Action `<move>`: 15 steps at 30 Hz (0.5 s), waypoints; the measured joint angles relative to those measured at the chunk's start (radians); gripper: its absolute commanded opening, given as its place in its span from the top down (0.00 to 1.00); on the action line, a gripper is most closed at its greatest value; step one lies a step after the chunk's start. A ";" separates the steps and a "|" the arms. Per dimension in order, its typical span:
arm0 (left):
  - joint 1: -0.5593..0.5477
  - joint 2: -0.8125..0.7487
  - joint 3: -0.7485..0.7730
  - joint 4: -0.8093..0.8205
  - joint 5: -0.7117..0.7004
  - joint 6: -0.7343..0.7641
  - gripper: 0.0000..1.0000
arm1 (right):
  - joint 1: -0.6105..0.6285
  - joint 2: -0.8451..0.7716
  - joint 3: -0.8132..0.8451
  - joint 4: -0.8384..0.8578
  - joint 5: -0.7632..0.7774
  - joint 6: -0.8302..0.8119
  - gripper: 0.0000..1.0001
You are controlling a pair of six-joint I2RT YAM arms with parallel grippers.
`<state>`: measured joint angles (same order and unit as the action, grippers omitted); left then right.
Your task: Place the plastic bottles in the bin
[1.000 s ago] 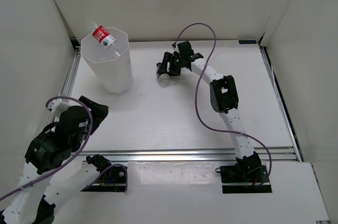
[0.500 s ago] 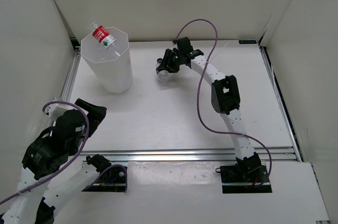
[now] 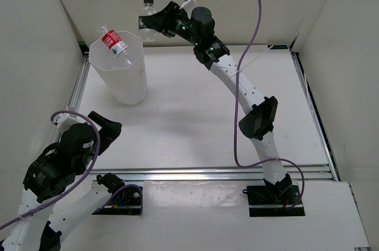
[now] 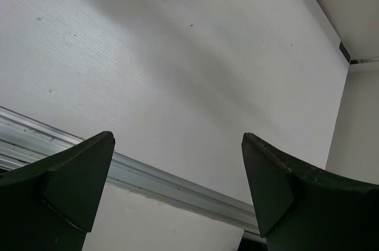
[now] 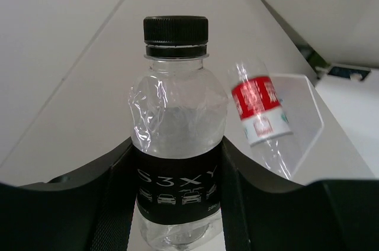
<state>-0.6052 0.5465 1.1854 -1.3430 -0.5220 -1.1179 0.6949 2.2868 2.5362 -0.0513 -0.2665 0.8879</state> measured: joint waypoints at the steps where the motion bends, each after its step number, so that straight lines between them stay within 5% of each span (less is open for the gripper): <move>1: 0.000 0.000 0.005 0.000 0.006 0.013 0.00 | 0.000 -0.004 0.003 0.036 0.010 0.016 0.63; 15: 0.000 -0.002 0.009 0.000 0.090 0.159 0.00 | 0.124 0.111 0.003 0.170 0.036 0.019 0.48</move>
<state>-0.6052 0.5449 1.1946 -1.3430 -0.4316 -0.9588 0.8185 2.3981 2.5393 0.1188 -0.2302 0.9070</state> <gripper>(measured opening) 0.995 0.529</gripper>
